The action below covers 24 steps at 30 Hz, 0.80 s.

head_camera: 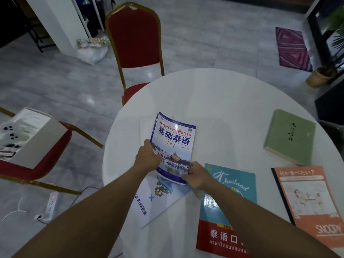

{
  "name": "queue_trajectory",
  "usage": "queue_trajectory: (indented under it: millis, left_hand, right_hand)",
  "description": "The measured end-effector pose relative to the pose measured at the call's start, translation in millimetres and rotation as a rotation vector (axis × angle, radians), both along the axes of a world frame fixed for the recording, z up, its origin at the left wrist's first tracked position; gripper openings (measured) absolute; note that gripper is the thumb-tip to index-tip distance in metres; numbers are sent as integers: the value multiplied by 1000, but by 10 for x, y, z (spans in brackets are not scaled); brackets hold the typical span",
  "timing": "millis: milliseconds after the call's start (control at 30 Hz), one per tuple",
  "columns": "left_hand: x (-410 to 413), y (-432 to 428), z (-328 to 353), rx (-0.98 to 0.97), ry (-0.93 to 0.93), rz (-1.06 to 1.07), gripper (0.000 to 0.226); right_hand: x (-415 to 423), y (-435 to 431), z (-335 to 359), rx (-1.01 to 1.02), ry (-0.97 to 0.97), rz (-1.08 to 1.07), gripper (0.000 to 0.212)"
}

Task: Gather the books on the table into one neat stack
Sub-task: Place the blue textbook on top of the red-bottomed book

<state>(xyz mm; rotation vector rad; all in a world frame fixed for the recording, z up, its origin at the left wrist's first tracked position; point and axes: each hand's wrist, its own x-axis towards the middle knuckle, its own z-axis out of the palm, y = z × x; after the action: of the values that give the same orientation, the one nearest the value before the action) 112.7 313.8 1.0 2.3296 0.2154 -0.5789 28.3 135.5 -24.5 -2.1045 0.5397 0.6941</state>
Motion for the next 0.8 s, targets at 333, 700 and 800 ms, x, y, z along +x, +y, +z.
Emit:
queue_trajectory:
  millis: [333,700,800]
  left_hand:
    - [-500,-182,382,-666,167,165,49]
    - [-1234,-748,179,-255,111,-260,67]
    - [-1500,-925,-38,-99,155,-337,61]
  right_hand:
    - [-357,-377,278,389,20,-426,39]
    - [-1211,-944,384,505,-37,-512,39]
    - [-1488,-1093,300,416,-83,-432,45]
